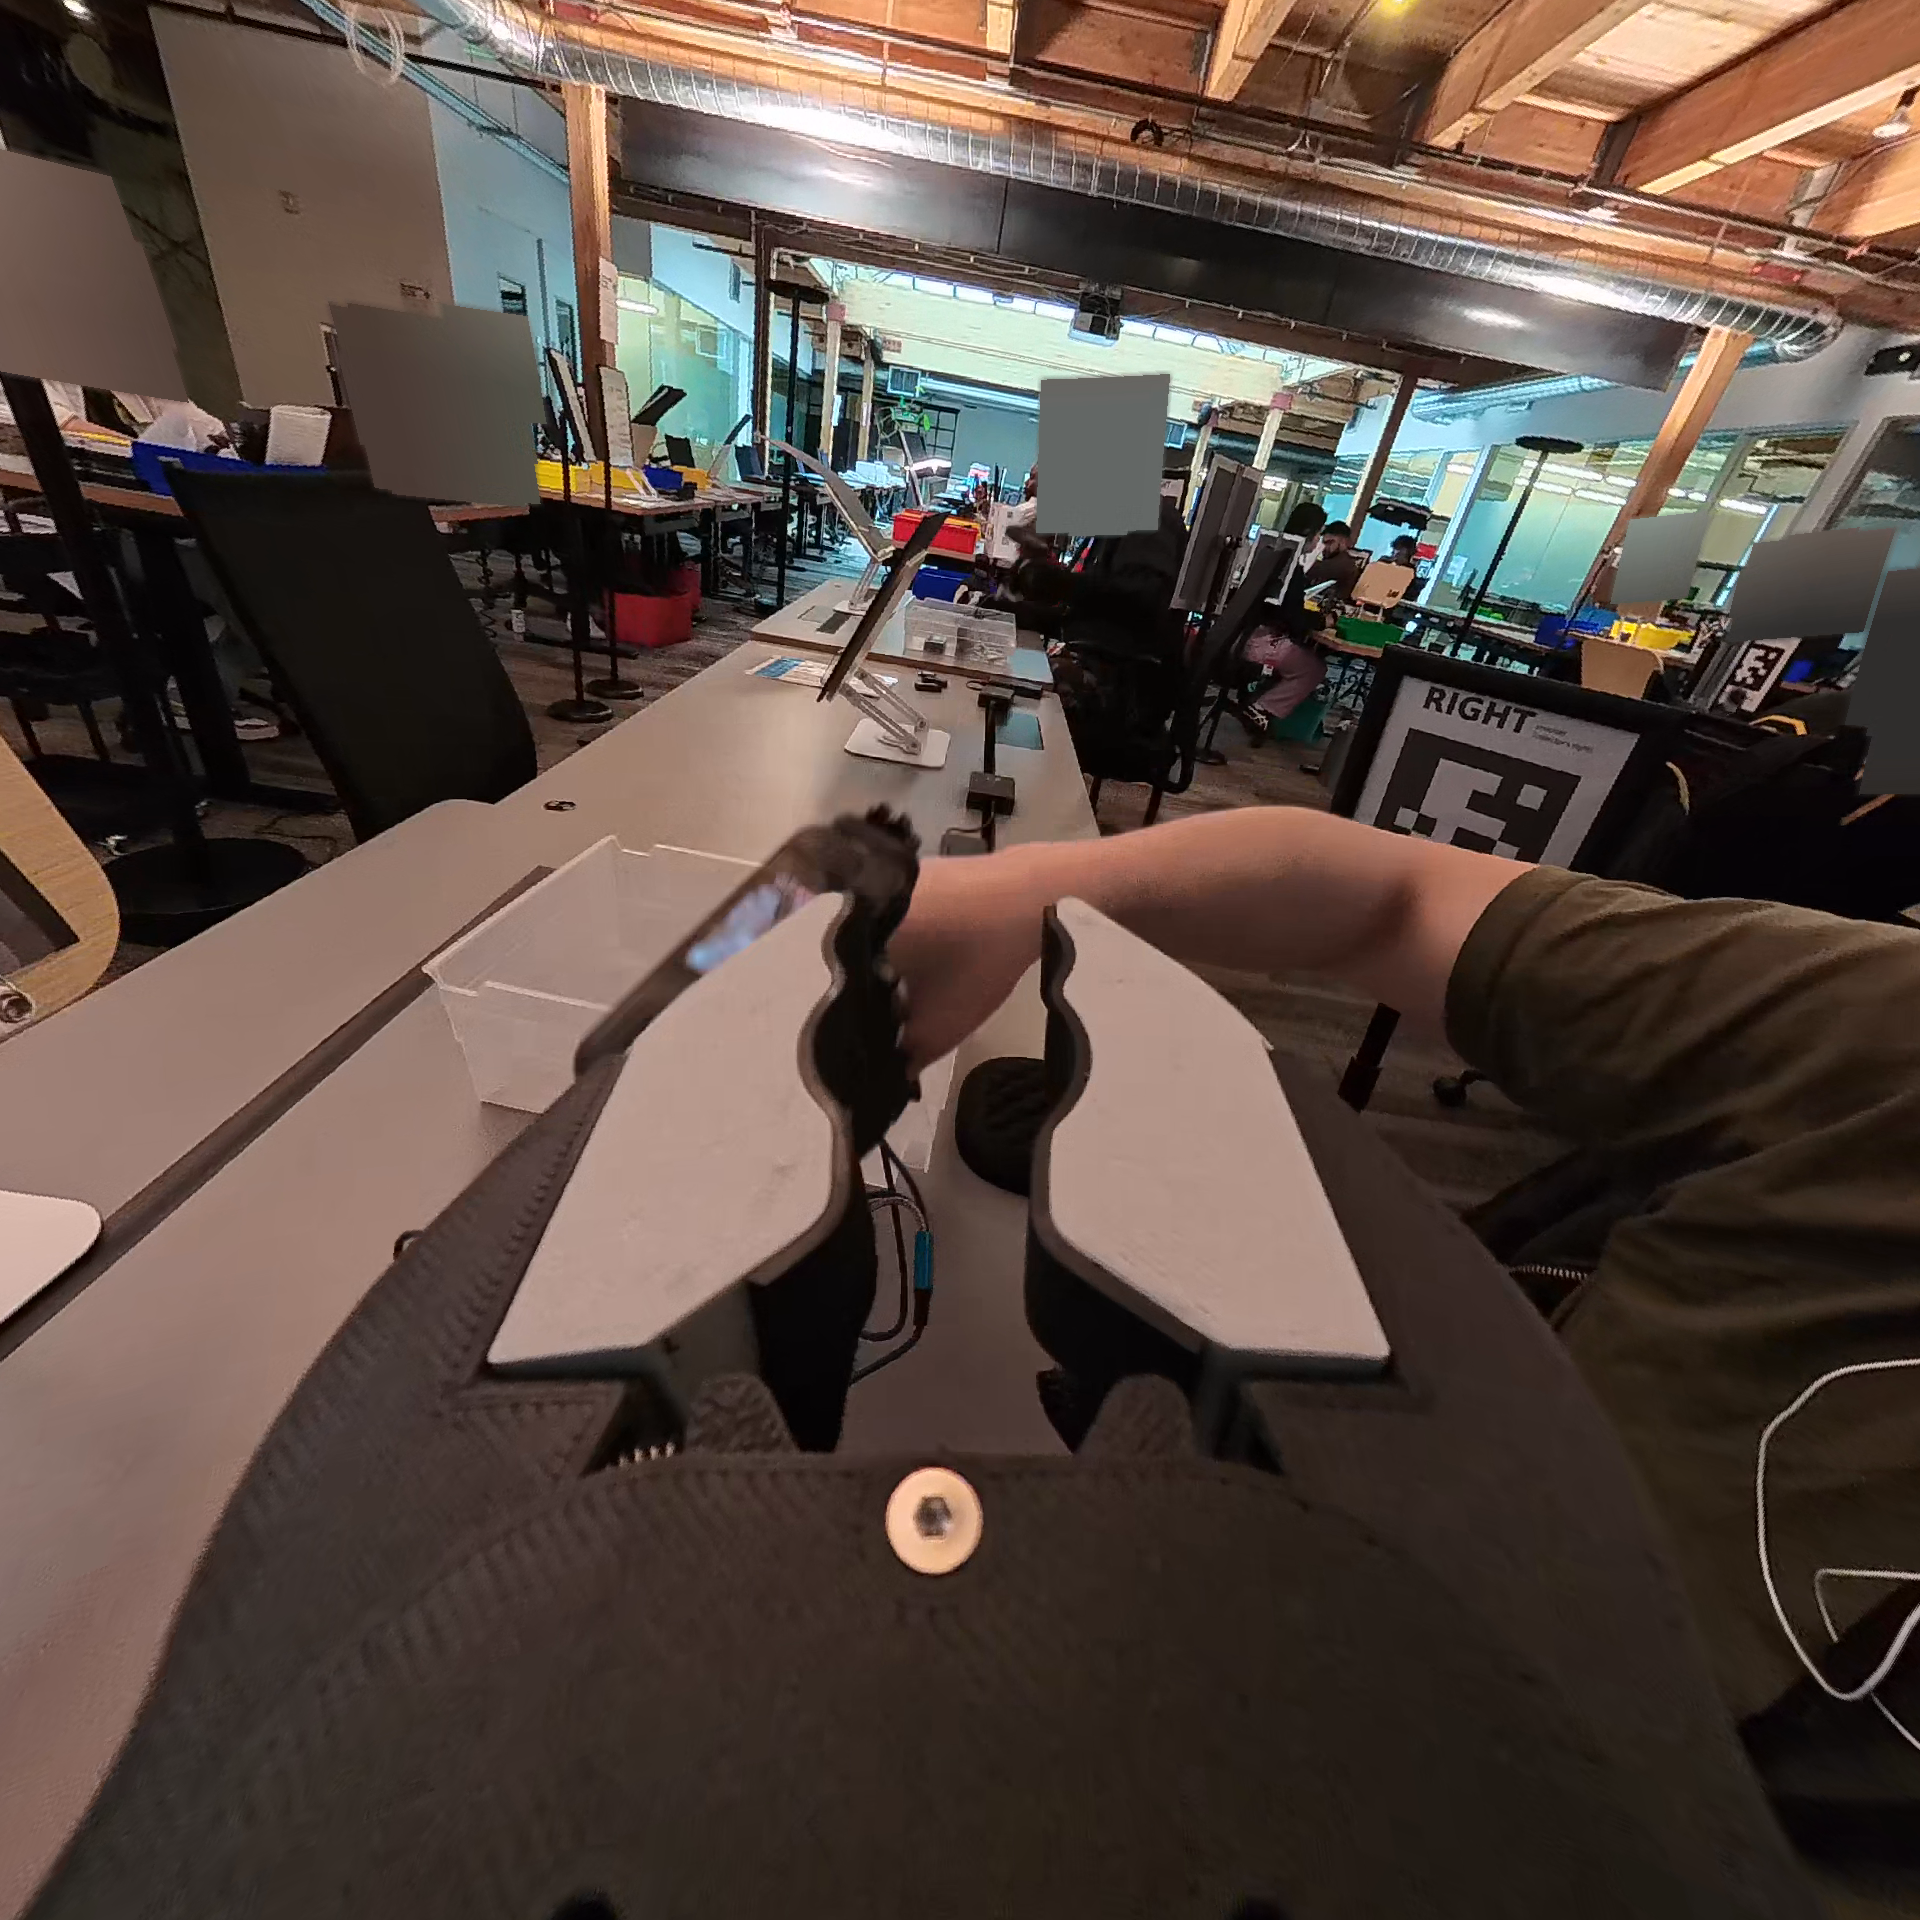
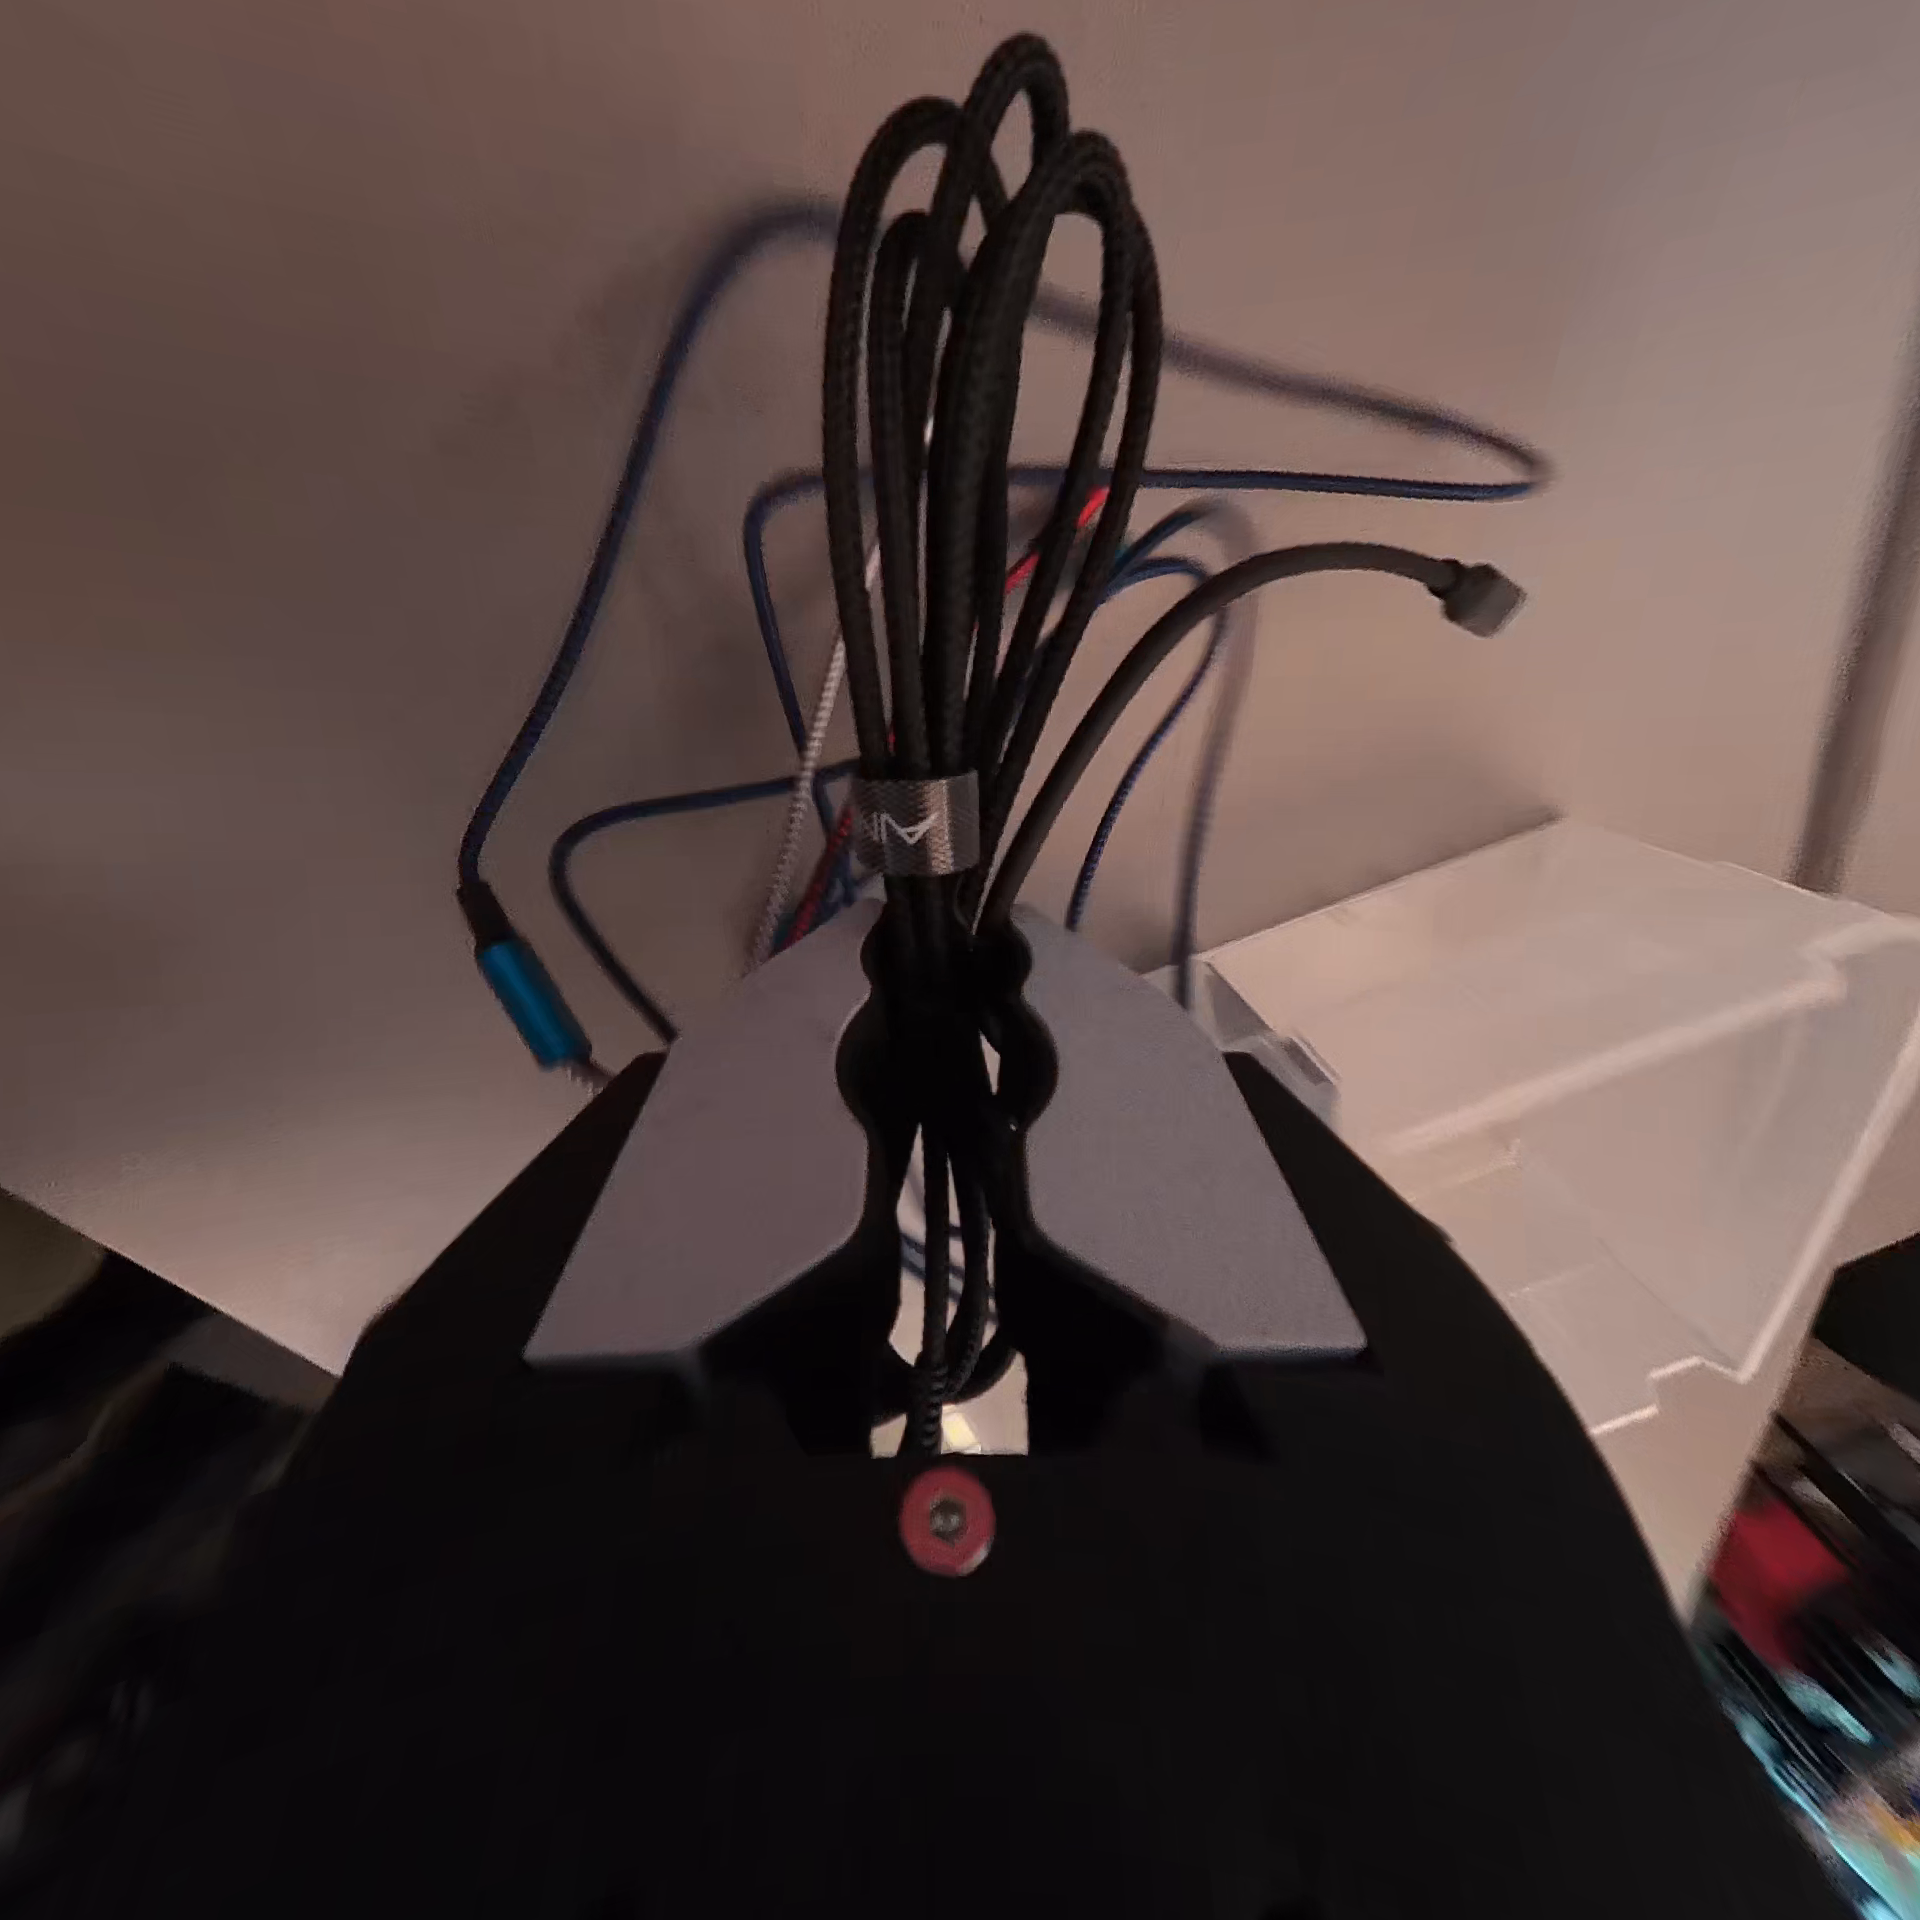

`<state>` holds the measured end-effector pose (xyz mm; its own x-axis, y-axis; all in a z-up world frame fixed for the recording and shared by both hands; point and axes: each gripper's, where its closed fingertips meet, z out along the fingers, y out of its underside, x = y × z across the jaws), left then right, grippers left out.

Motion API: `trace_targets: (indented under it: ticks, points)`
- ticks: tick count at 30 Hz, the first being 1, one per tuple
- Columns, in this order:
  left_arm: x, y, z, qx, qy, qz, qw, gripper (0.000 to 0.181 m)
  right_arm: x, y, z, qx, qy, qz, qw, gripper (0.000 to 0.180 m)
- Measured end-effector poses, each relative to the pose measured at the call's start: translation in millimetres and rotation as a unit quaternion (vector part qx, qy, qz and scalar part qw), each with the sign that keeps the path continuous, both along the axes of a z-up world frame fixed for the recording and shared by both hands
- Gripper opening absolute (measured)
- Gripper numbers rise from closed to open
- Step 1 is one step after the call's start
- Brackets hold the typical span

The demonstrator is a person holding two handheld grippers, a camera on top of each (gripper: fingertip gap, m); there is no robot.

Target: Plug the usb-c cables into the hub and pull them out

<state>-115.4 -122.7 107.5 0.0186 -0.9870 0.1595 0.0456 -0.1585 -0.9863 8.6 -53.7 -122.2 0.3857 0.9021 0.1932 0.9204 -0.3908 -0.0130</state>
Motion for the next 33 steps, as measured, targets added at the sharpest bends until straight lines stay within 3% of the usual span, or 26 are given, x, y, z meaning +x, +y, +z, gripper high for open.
trace_targets:
  ticks: [4, 13, 21, 24, 25, 28, 29, 33]
  points:
    - [-1, -1, 1, 0.0, -0.001, -0.002, 1.0, 0.031, -15, -10, -29, -0.045, -0.024, 0.017, 0.999, 0.016]
    - [-5, -4, 4, 0.004, -0.005, -0.005, 1.0, 0.031, -71, -20, -59, -0.087, 0.036, 0.034, 0.995, 0.017]
    - [-11, -5, 9, 0.006, -0.014, -0.007, 1.0, 0.031, -66, -22, -59, -0.092, 0.074, 0.007, 0.993, 0.028]
    - [-13, -5, 10, 0.006, -0.018, -0.006, 1.0, 0.031, -62, -16, -30, -0.063, 0.121, -0.002, 0.991, 0.043]
    - [-13, -5, 10, 0.006, -0.018, -0.005, 1.0, 0.031, -62, -15, -17, -0.055, 0.146, -0.008, 0.988, 0.056]
    - [-14, -4, 11, 0.006, -0.019, -0.004, 1.0, 0.031, -51, -7, 7, -0.019, 0.182, -0.024, 0.983, 0.12]
    - [-14, -4, 11, 0.006, -0.019, -0.004, 1.0, 0.031, -46, -9, 6, -0.017, 0.175, -0.024, 0.984, 0.134]
    - [-9, -3, 7, 0.004, -0.011, -0.004, 1.0, 0.031, -33, -12, -31, -0.019, 0.116, -0.007, 0.993, 0.143]
